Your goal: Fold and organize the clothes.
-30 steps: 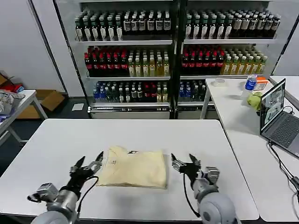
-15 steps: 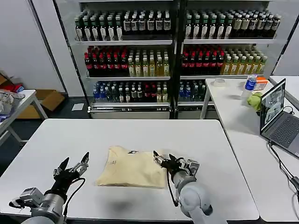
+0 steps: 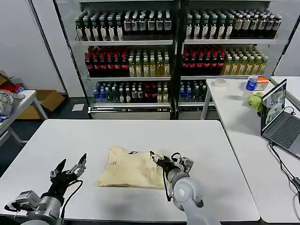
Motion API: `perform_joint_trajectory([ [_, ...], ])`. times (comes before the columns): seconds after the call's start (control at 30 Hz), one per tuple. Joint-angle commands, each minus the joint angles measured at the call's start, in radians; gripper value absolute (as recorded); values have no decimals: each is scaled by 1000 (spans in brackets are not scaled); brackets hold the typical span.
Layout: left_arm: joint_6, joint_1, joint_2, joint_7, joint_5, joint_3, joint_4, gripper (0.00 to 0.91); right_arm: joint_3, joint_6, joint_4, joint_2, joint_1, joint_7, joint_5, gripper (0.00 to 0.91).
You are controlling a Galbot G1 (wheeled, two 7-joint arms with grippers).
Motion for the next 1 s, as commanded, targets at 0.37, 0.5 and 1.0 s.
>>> perform_joint_trajectory([
  [0.37, 0, 0, 2, 0, -7, -15, 0, 907, 22, 16, -86, 17, 50, 8, 27, 0],
  [0.5, 0, -5, 2, 0, -7, -11, 2, 907, 32, 16, -87, -1, 51, 8, 27, 0],
  [1.0, 2, -16, 7, 0, -11, 3, 10, 907, 62, 8, -126, -47, 102, -26, -5, 0],
])
